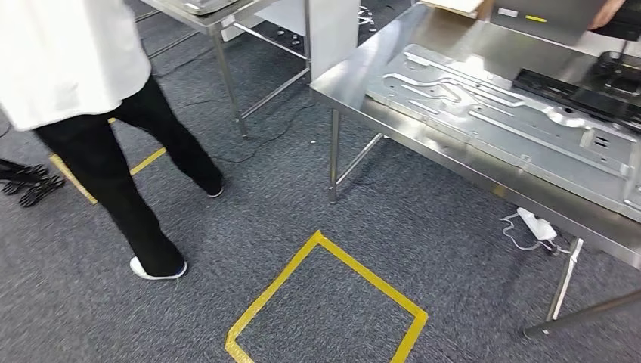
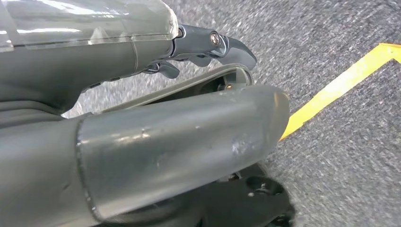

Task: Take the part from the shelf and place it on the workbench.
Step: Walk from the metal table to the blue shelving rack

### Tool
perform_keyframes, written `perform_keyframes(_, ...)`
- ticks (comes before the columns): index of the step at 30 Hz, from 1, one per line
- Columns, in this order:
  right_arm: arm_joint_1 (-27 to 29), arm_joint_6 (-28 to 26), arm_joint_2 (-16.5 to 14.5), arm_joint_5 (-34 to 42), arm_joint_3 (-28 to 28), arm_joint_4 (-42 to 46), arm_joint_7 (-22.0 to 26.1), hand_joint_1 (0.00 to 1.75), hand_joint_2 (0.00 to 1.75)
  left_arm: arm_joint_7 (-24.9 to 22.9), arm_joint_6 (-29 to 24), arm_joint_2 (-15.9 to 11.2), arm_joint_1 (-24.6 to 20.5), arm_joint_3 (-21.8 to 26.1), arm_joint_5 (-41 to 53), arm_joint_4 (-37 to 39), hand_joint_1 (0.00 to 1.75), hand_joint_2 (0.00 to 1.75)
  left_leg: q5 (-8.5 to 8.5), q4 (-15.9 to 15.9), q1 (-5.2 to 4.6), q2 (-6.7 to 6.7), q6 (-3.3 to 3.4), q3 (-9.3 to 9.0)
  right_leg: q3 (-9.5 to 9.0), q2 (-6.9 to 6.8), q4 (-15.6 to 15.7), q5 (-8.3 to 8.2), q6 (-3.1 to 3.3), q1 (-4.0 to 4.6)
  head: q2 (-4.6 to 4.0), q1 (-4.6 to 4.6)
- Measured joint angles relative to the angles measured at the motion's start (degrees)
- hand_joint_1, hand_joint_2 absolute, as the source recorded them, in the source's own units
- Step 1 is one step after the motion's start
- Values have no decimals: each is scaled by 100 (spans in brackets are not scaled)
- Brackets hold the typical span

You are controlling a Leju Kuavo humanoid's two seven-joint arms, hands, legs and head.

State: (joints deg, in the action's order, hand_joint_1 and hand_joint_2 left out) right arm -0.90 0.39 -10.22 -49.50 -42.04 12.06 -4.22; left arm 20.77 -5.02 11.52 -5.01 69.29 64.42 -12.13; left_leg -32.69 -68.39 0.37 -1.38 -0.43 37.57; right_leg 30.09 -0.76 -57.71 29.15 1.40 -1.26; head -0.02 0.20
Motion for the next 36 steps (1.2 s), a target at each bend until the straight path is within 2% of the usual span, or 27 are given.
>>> perform_keyframes(1, 6, 16, -1, -11, 1, -3, -1, 0, 0, -1, 1, 0, -4, 0, 1, 0, 0, 0, -138, -334, 18, 43, -29, 153, 6, -82, -1, 2, 1, 5, 0, 1)
perform_keyframes(2, 7, 26, -1, -21, 1, -5, -1, 0, 0, -1, 0, 0, 0, 0, 2, 0, 0, 0, -181, -525, 37, 69, -52, 232, 9, -161, -2, 6, -2, 7, 0, 1)
perform_keyframes(3, 4, 31, -1, -33, 2, -7, -2, 0, 0, -3, 0, 0, 10, 0, 7, 0, 0, 0, -110, -491, 54, 92, -67, 196, 8, -234, -3, 11, -9, 5, 0, 0)
perform_keyframes(4, 0, 33, -1, -44, 3, -8, -3, 0, 0, -4, 0, 0, 19, 1, 12, 0, 0, 0, 48, -238, 65, 134, -73, 47, -1, -302, -3, 19, -20, 1, 0, 0)
perform_keyframes(5, -4, 34, -1, -54, 4, -9, -7, 0, 0, -6, -1, 0, 23, 1, 21, 0, 0, 0, 243, 173, 71, 226, -66, -187, -18, -365, -4, 30, -37, 0, 0, -1)
perform_keyframes(7, -7, 35, -3, -66, 7, -10, -16, 0, 0, -7, -1, 0, 8, 3, 33, 0, 0, 0, 470, 871, 40, 429, -18, -561, -53, -480, -8, 56, -95, 17, 0, 2)
perform_keyframes(8, -11, 35, -4, -70, 8, -11, -21, 0, 0, -7, -1, 0, 1, 3, 37, 0, 0, 0, 499, 1031, 19, 482, 17, -632, -68, -529, -8, 64, -130, 26, 0, 3)
perform_keyframes(10, -41, 35, -7, -81, 13, -13, -32, 0, 0, -6, -1, -3, 10, 4, 38, -1, 0, 0, 504, 1075, -11, 399, 95, -613, -100, -623, 8, 64, -210, 30, 0, 4)
perform_keyframes(11, -56, 34, -8, -92, 20, -13, -36, 0, 0, -7, -1, -5, 23, 4, 38, -1, 0, 0, 525, 1099, -4, 343, 136, -621, -114, -605, -1, 82, -247, 18, 0, 4)
perform_keyframes(13, -60, 26, -9, -125, 34, -13, -39, 0, 0, -9, -1, -7, 30, 5, 37, -2, 0, 0, 587, 1165, 17, 237, 228, -646, -33, -355, -227, 269, -293, 1, 0, 5)
perform_keyframes(15, -36, -6, -9, -171, 48, -13, -39, 0, 0, -10, 0, -5, 16, 6, 37, -1, 0, 0, 624, 1184, 16, 125, 286, -635, 289, -39, -895, 647, -297, -4, 1, 8)
perform_keyframes(16, -27, -32, -10, -192, 54, -13, -38, 0, 0, -9, 1, -5, 10, 7, 37, -1, 0, 0, 629, 1181, 4, 58, 298, -620, 477, 27, -1268, 800, -296, -2, 1, 8)
perform_keyframes(17, -21, -58, -10, -212, 59, -14, -36, 0, 0, -10, 1, -4, 11, 7, 37, 0, 0, 0, 631, 1175, -7, -18, 304, -614, 610, 54, -1518, 855, -295, 1, 1, 8)
perform_keyframes(18, -16, -84, -11, -234, 67, -14, -33, 0, 0, -10, 2, -4, 14, 7, 36, 0, 0, 0, 631, 1165, -16, -97, 306, -611, 654, 66, -1575, 795, -293, 1, 0, 8)
perform_keyframes(19, -14, -110, -11, -258, 78, -15, -27, 0, 0, -11, 2, -4, 18, 7, 36, 0, 0, 0, 628, 1149, -19, -185, 302, -611, 586, 87, -1396, 622, -285, -2, 0, 8)
perform_keyframes(20, -10, -135, -11, -281, 92, -15, -18, 0, 0, -11, 1, -2, 20, 7, 35, 0, 0, 0, 622, 1126, -20, -273, 293, -611, 435, 149, -1048, 391, -271, -5, 0, 8)
perform_keyframes(21, -2, -157, -11, -299, 108, -16, -7, 0, 0, -11, 1, 1, 19, 8, 34, 0, 0, 0, 611, 1096, -25, -353, 277, -601, 275, 284, -676, 214, -252, -9, 0, 8)
perform_keyframes(22, 4, -177, -11, -313, 122, -17, 8, 0, 0, -13, 0, 4, 13, 8, 33, 0, 0, 0, 597, 1059, -29, -432, 251, -580, 149, 400, -371, 93, -232, -12, 0, 8)
perform_keyframes(24, 0, -211, -11, -343, 140, -21, 32, 0, 0, -15, -1, 7, 8, 10, 30, 0, 0, 0, 587, 1018, -27, -547, 181, -522, 64, 516, -145, 66, -191, 5, 0, 8)
perform_keyframes(26, -25, -255, -16, -372, 151, -22, 46, 0, 0, -17, -4, 5, 26, 14, 26, 0, 0, 0, 597, 1014, -6, -613, 104, -484, 45, 375, -108, 41, -125, 13, 0, 9)
perform_keyframes(28, -24, -286, -24, -387, 161, -22, 53, 0, 0, -19, -11, 2, 39, 21, 23, 0, 0, 0, 472, 821, -5, -386, 44, -392, 12, 215, -50, 9, -39, -3, 0, -2)
perform_keyframes(30, -2, -311, -33, -395, 168, -24, 58, 0, 0, -19, -16, 0, 24, 29, 20, 0, 0, 0, 126, 213, 2, -52, -12, -102, 1, 38, -27, 7, 17, 8, 0, -15)
perform_keyframes(31, 6, -327, -37, -396, 171, -25, 58, 0, 0, -18, -16, 0, 17, 35, 18, 0, 0, 0, -49, -168, 18, 27, -42, 89, 3, -61, -28, 16, 30, 19, 0, -16)
perform_keyframes(32, 10, -343, -40, -396, 173, -26, 57, 0, 0, -19, -16, 1, 17, 41, 17, 0, 0, 0, -140, -450, 33, 65, -66, 226, 4, -156, -31, 25, 31, 26, 0, -16)
perform_keyframes(33, 11, -356, -40, -396, 173, -26, 56, 0, 0, -19, -16, 1, 22, 47, 15, 0, 0, 0, -132, -557, 47, 87, -82, 275, 1, -244, -32, 36, 26, 29, 0, -16)
perform_keyframes(34, 7, -364, -40, -396, 173, -26, 55, 0, 0, -19, -16, 1, 31, 53, 10, 0, 0, 0, -14, -427, 57, 114, -88, 202, -8, -323, -33, 48, 17, 30, 0, -16)
perform_keyframes(36, -2, -369, -48, -396, 173, -26, 54, 0, 0, -19, -17, 0, 38, 64, -2, 0, 0, 0, 341, 346, 58, 278, -64, -208, -50, -463, -33, 80, -18, 32, 0, -16)
